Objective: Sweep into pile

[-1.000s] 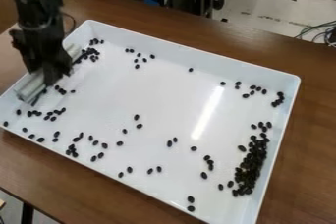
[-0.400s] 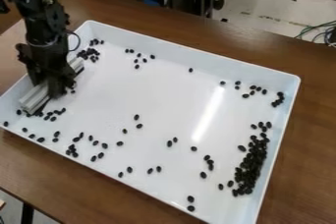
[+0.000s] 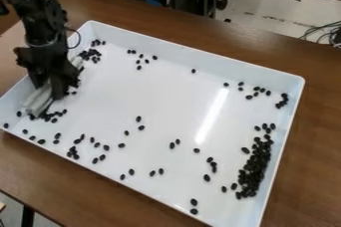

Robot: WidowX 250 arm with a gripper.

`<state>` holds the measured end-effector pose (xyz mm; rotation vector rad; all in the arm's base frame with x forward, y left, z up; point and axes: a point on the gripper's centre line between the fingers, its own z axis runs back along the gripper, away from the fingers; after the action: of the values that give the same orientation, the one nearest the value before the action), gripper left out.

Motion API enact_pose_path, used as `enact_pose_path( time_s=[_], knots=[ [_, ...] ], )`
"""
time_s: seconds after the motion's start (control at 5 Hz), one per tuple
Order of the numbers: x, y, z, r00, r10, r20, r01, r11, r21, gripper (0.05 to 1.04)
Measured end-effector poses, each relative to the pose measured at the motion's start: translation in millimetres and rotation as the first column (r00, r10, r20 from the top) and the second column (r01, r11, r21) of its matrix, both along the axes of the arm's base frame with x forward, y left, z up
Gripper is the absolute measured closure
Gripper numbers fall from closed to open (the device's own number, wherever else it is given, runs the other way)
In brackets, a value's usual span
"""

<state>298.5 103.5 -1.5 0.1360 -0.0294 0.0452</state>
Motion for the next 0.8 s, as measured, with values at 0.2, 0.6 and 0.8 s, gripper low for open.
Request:
enact_pose_path(
  time_s=[0.2,0.6,0.8],
  knots=[
    [-11,-49,0.4,0.999,0.011,-0.036,-0.013,0.997,-0.072,0.730],
    [-22,-148,-3.3,0.997,-0.053,-0.056,0.044,0.989,-0.143,0.730],
    [-30,-198,-6.7,0.991,-0.123,-0.058,0.111,0.979,-0.168,0.729]
  ],
)
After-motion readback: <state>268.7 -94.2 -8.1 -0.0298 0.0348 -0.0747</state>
